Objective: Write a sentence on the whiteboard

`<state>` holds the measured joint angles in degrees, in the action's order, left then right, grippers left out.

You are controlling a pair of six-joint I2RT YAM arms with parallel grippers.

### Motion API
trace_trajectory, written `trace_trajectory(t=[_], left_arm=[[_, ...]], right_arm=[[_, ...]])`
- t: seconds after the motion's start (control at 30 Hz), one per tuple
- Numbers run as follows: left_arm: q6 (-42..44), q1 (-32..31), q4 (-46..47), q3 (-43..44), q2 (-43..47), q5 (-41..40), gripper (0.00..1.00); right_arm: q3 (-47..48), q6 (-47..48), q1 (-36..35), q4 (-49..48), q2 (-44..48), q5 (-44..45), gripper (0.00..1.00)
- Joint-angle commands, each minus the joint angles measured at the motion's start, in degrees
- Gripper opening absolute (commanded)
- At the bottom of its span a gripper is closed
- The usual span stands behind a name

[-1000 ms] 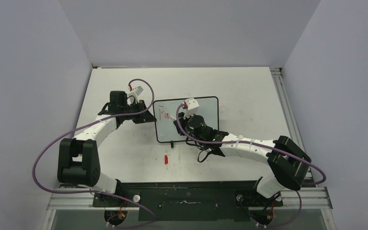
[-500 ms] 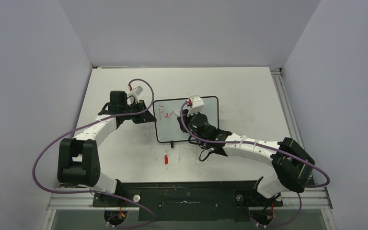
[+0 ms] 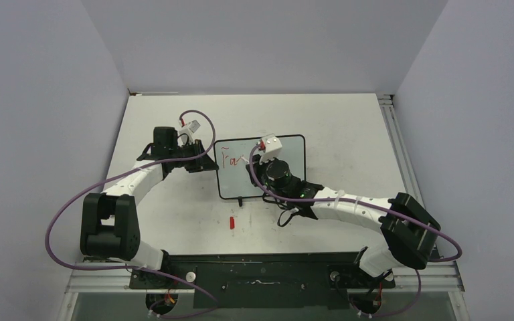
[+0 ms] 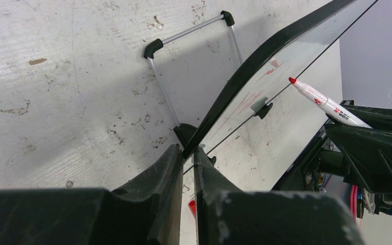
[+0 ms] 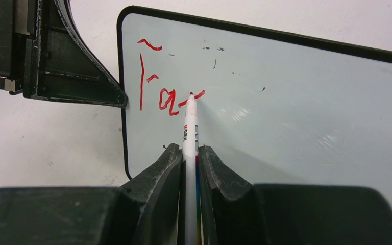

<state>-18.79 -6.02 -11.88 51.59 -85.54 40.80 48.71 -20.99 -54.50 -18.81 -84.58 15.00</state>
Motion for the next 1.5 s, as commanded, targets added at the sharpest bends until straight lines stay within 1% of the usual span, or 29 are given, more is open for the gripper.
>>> trace_trajectory(t=[0.0,0.37,0.6,0.87,1.47], left_arm=[[0.1,-0.4,-0.3,2.1,0.7,1.3,0.08],[0.1,-0.4,-0.3,2.2,0.8,1.4,0.08],[0.0,-0.4,-0.3,2.1,0.9,1.4,0.08],[0.0,-0.4,-0.4,2.2,0.9,1.6,0.08],[0.0,-0.4,-0.3,2.2,1.0,1.5,0.08]], right_arm=[[2.6,1.6,-0.4,-3.4,1.1,0.0,0.05],[5.0,2.1,-0.3,-4.2,-2.0,0.1,0.05],[5.0,1.4,0.2,-3.3,-3.2,0.8,0.05],[3.8,0.5,0.4,-2.7,-3.1,1.6,0.05],[-2.0,-2.8,-0.3,-2.1,-1.4,2.1,0.05]])
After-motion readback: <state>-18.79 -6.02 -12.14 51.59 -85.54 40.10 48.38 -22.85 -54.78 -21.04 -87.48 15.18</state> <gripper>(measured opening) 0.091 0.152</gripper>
